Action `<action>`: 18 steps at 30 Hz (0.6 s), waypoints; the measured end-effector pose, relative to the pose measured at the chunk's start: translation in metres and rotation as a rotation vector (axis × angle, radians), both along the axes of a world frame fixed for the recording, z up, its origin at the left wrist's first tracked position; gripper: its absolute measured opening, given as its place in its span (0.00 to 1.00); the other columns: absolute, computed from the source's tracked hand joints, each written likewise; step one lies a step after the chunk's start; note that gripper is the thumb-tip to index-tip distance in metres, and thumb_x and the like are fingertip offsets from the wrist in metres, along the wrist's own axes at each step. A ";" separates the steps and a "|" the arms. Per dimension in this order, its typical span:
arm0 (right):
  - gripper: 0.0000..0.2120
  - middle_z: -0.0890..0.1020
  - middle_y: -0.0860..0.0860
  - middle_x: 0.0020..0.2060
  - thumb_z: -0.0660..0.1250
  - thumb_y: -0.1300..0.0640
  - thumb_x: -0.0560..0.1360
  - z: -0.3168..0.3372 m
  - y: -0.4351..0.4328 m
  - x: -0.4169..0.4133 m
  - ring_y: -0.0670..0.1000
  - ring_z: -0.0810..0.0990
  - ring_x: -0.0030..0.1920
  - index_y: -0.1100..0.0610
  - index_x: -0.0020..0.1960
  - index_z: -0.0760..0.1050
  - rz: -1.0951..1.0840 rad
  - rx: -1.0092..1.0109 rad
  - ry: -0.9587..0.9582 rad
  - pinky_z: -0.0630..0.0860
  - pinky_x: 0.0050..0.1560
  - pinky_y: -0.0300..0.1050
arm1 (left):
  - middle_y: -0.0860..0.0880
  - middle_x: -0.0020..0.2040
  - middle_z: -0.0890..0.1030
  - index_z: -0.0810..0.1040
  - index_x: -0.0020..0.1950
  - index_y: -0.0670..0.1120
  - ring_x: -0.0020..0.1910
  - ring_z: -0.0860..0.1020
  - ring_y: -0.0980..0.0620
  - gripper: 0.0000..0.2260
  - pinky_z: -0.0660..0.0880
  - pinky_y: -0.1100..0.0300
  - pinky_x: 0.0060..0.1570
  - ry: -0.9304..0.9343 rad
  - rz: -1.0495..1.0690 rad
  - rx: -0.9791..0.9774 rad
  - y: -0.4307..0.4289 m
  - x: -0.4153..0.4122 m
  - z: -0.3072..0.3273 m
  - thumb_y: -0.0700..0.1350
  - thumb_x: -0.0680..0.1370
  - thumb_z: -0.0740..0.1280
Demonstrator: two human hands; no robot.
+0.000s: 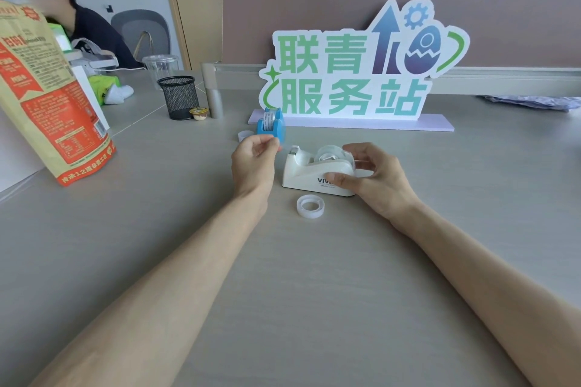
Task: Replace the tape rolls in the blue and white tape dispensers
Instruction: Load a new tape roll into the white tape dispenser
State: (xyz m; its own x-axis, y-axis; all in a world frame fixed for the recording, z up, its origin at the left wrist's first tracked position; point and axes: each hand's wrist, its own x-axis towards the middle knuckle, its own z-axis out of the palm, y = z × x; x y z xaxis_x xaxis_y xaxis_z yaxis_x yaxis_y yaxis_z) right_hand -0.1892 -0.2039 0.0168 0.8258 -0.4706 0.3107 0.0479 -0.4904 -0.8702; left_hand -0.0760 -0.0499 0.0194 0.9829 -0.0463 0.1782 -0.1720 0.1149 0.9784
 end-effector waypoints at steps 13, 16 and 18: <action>0.26 0.82 0.45 0.54 0.80 0.51 0.65 0.000 0.000 0.000 0.44 0.78 0.55 0.51 0.60 0.76 0.012 0.015 0.000 0.74 0.54 0.38 | 0.52 0.48 0.81 0.76 0.54 0.47 0.44 0.77 0.54 0.08 0.68 0.68 0.36 -0.055 0.084 0.229 0.000 0.002 -0.004 0.43 0.76 0.66; 0.26 0.82 0.45 0.54 0.80 0.52 0.65 0.000 0.000 0.000 0.45 0.78 0.56 0.51 0.60 0.76 0.012 0.015 0.002 0.74 0.54 0.38 | 0.52 0.48 0.81 0.76 0.54 0.48 0.46 0.77 0.53 0.08 0.69 0.64 0.40 -0.062 0.054 0.306 0.000 0.001 -0.005 0.43 0.75 0.66; 0.26 0.82 0.45 0.54 0.80 0.52 0.65 0.000 0.000 -0.001 0.45 0.78 0.56 0.52 0.61 0.76 0.013 0.015 0.002 0.74 0.54 0.38 | 0.52 0.48 0.81 0.77 0.53 0.49 0.47 0.78 0.54 0.08 0.69 0.63 0.45 -0.052 0.020 0.334 0.001 0.001 -0.005 0.43 0.75 0.66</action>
State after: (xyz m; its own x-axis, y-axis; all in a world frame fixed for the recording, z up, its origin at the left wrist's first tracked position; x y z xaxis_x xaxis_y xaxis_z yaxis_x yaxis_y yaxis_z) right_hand -0.1897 -0.2035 0.0171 0.8326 -0.4644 0.3019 0.0525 -0.4763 -0.8777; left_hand -0.0753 -0.0493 0.0143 0.9741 -0.0913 0.2066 -0.2218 -0.2141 0.9513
